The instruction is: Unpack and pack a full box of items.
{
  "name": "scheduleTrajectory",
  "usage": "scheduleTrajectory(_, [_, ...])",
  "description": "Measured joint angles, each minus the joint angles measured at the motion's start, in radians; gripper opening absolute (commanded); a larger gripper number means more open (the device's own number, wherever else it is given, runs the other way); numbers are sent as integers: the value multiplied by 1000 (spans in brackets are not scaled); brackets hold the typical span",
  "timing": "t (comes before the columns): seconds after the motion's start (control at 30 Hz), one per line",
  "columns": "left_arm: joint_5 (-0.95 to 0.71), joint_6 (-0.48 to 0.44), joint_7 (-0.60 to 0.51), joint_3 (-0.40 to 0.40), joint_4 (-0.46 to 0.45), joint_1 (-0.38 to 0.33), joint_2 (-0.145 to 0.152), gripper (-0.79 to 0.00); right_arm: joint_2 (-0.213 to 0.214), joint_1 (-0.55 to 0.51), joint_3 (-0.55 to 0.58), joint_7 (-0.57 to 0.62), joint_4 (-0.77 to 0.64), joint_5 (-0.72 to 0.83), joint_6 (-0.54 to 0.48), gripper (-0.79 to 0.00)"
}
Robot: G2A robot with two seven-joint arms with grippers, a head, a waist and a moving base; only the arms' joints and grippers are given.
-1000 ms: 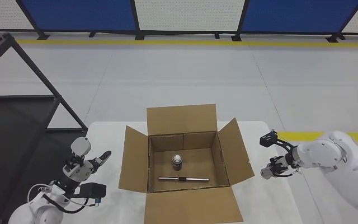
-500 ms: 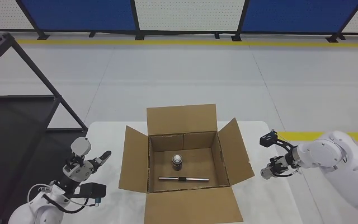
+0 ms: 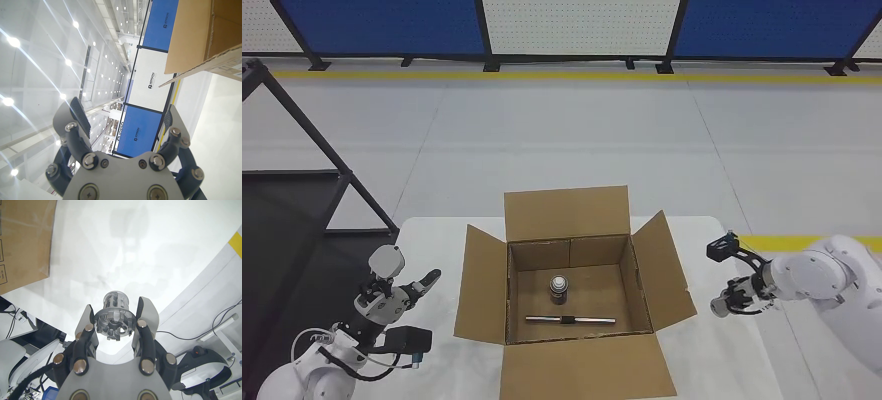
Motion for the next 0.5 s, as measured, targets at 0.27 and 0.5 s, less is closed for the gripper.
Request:
scheduleTrajectory(0.27, [0,0,0,0,0,0,0,0,-35,22,-43,-31,72,-78,-31,-785])
scheduleTrajectory(0.5, [0,0,0,0,0,0,0,0,-69,32,-77,-89,138,-128,-61,-785])
